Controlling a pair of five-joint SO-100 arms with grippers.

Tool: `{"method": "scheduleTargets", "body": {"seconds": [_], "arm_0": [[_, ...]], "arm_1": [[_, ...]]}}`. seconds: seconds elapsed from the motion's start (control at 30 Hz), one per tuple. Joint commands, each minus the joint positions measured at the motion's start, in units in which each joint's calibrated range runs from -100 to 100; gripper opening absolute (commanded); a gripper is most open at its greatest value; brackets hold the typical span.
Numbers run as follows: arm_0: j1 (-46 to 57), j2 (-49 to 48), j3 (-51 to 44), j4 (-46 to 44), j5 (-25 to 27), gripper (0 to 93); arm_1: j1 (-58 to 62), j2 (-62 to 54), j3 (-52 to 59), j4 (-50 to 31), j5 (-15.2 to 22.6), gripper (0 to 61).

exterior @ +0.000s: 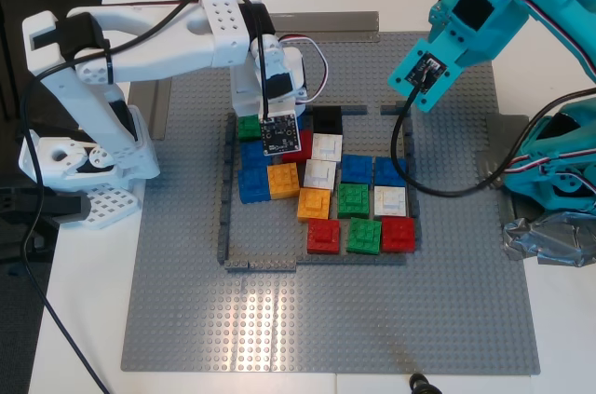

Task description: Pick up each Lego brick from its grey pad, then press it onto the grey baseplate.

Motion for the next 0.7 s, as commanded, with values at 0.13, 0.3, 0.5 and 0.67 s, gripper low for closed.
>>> {"method": "scheduleTargets", "body": {"seconds": [0.13,0.3,0.5,0.67], "arm_0": [[-5.15,-1.04,-0.29,0.52,-5.16,0.0],[-6.82,-0.96,-0.29,0.52,-7.61,0.0],[-6.89,-0.96,-0.20,0.52,-6.48,0.0],[-6.60,-1.47,-0.11,-1.27,-2.92,0.0]], "arm_1": [[3.21,-3.46,-3.53,0.95,0.98,0.2],[4.66,-4.07,-5.69,2.57,1.52,0.2],[5.53,-4.41,-7.68,3.63,1.67,0.2],[5.31,-4.41,-8.76,3.96,1.86,0.2]]}}
